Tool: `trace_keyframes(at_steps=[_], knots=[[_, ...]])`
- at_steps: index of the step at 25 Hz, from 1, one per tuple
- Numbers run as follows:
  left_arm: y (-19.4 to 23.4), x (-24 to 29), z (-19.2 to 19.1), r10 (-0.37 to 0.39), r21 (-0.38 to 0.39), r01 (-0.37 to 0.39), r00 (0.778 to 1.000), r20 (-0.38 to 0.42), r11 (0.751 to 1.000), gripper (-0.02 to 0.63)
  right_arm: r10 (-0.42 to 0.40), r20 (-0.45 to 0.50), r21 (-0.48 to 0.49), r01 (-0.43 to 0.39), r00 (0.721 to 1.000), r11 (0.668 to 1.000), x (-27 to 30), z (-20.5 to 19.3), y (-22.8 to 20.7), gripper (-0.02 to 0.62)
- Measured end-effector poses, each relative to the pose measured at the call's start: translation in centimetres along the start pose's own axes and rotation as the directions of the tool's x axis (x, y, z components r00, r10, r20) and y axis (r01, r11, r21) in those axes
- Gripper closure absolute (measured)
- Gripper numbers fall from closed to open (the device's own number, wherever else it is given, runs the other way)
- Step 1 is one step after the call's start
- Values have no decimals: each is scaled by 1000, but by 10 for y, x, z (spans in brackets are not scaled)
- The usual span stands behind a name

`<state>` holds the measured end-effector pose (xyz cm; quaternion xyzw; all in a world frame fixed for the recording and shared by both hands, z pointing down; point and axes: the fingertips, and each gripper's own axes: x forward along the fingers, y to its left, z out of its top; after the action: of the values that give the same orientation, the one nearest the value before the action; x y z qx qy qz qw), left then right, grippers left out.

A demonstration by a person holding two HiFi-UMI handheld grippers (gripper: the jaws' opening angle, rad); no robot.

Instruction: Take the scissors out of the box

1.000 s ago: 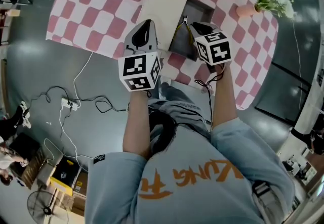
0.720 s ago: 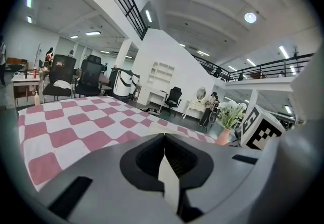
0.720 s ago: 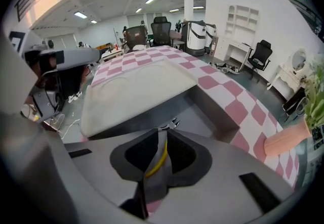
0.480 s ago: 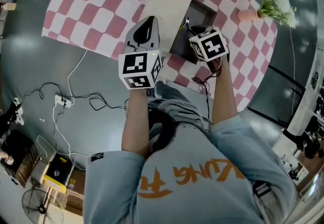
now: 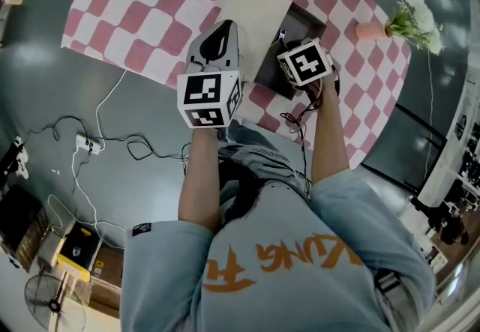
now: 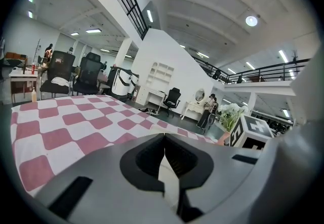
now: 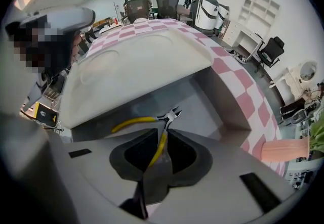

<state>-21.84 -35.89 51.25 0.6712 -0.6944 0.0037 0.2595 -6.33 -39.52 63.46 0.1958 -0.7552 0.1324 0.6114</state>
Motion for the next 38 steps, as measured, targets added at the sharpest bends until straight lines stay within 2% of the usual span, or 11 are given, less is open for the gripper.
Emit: trace_keyframes(at_steps=[5,11,22,28,31,38], knots=[[1,3,4,-10,-4,10,1000,0,1000,586,-21,-52,-3,21,998,1000,6,-1,-3,537],[4,6,11,-13,4,13,1000,6,1000,586,-4,-116,11,5,993,1000,16,-8,2,538],[-5,0,19,-13,18,13,1000,22,1000,586,-3,-122,48,9,993,999,14,-4,-3,565],[-10,-10,19,-2,17,2,999,34,1000,586,-37,-17,111,39,999,993,-5,0,-9,565],[-14,-17,16,1,13,-2,999,42,1000,586,-94,21,134,91,995,987,-22,-1,-13,565],[-37,-34,18,-4,25,2,997,77,1000,586,-136,233,165,98,963,981,-67,11,-12,565]])
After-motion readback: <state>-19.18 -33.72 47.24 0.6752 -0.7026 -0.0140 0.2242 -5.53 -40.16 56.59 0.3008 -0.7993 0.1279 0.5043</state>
